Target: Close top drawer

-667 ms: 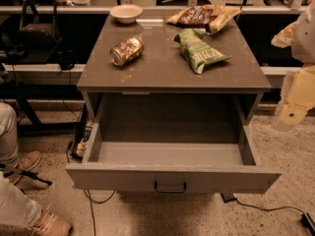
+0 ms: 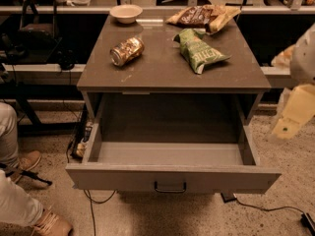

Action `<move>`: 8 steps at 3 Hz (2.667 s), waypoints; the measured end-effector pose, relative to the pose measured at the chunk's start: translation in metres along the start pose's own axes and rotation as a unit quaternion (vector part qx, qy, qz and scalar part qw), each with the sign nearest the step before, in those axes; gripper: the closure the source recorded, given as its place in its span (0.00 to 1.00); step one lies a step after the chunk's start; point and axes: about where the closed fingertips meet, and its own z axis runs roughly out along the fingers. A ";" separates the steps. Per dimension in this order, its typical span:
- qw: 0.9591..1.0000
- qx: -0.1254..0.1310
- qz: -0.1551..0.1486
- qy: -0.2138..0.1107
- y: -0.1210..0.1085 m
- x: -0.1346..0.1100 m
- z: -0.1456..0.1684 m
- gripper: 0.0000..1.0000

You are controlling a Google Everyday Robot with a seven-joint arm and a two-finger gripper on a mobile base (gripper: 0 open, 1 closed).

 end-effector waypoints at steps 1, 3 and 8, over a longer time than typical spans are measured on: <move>0.992 -0.073 0.096 -0.043 0.033 0.024 0.065 0.00; 0.959 -0.168 0.223 -0.053 0.103 0.058 0.179 0.41; 0.932 -0.117 0.343 0.011 0.102 0.095 0.314 1.00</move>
Offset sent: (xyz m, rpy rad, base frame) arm -0.0812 0.0254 -0.2460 0.3641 0.4636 -0.3708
